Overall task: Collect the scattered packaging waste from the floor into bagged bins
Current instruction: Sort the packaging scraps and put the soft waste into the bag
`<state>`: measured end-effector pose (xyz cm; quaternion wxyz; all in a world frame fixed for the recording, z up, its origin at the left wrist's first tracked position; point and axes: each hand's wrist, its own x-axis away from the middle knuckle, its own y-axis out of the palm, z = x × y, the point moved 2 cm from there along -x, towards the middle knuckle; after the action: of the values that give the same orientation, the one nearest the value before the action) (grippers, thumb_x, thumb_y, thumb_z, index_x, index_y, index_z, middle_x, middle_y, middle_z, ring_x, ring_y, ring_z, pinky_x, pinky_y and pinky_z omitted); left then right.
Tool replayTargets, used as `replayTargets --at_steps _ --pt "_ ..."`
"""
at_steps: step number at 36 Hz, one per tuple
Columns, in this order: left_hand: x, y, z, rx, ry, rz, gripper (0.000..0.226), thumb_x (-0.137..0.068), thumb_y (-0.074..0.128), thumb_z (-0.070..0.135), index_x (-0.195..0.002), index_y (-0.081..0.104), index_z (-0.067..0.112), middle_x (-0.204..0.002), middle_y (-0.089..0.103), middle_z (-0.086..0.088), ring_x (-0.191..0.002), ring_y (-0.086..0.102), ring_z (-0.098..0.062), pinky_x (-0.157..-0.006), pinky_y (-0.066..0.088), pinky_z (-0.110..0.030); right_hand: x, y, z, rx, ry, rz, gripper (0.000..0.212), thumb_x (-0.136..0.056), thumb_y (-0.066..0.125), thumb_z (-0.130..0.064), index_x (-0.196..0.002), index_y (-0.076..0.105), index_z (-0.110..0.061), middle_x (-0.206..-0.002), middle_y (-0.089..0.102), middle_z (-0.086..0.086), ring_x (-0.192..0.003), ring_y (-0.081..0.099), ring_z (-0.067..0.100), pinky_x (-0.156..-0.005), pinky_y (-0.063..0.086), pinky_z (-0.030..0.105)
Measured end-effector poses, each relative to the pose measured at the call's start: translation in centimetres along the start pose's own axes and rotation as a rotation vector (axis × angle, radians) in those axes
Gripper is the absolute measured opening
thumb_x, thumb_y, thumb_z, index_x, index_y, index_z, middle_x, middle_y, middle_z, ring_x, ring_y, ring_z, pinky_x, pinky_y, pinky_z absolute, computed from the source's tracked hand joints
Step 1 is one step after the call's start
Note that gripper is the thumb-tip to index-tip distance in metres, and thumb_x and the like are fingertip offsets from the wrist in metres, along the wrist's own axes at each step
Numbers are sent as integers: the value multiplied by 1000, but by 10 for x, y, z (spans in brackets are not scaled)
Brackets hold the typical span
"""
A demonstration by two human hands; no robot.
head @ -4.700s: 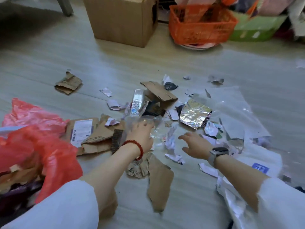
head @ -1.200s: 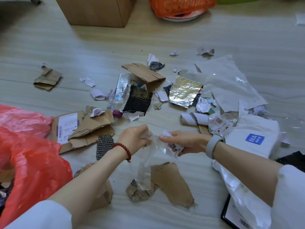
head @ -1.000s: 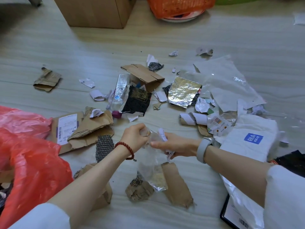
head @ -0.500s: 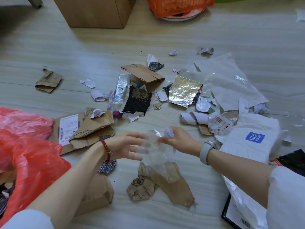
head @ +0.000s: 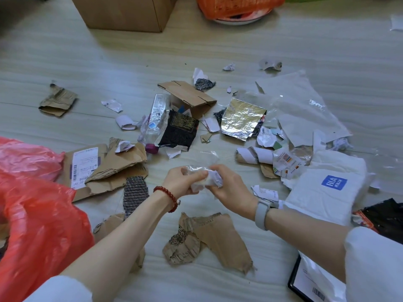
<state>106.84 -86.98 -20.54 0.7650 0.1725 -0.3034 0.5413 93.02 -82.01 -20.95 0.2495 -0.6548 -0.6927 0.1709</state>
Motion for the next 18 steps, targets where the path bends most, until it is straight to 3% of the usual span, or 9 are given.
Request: replayTargets --at_steps 2,4,7,10,12,15,18 --pt "-3 -3 -1 -33 50 49 21 -75 74 13 -89 61 2 -79 61 -10 -66 61 -18 -54 52 -22 3 1 0 -12 4 -96 48 -86 63 -13 -130 46 -9 -123 58 8 -110 53 22 -77 31 12" --pt "-5 -4 -4 -102 99 86 33 -75 74 12 -104 62 1 -88 64 -11 -69 62 -18 -57 51 -25 8 -4 2 -2 1 -148 52 -88 60 -15 -137 42 -16 -128 56 6 -116 50 19 -81 29 8" --pt "-10 -3 -4 -333 188 190 37 -77 71 18 -112 61 8 -101 65 -8 -84 64 -21 -75 54 -34 17 -18 14 49 -12 -116 41 -92 54 -15 -132 49 -19 -119 62 8 -109 55 21 -81 31 9" --pt "-8 0 -1 -615 294 263 41 -80 66 26 -117 58 12 -114 62 -6 -107 56 -23 -87 45 -29 23 -36 44 215 65 -70 30 -93 52 -14 -123 57 -15 -117 61 9 -107 56 25 -85 38 21" --pt "-7 4 0 -721 343 261 39 -82 62 30 -117 57 14 -109 63 -5 -105 56 -24 -82 43 -27 24 -47 69 444 177 -127 31 -93 49 -17 -124 53 -14 -120 56 12 -108 54 31 -86 42 34" --pt "-7 11 0 -805 445 261 22 -79 62 26 -98 57 17 -87 55 5 -88 56 -22 -69 39 -27 26 -62 100 695 363 -231 35 -92 50 -21 -124 43 -8 -126 47 14 -108 51 33 -81 42 35" --pt "-10 18 -3 -883 530 255 18 -75 65 23 -89 56 15 -83 49 5 -84 53 -21 -67 40 -29 26 -63 118 757 444 -273 26 -90 50 -22 -109 44 -6 -115 48 16 -102 49 32 -73 37 33"
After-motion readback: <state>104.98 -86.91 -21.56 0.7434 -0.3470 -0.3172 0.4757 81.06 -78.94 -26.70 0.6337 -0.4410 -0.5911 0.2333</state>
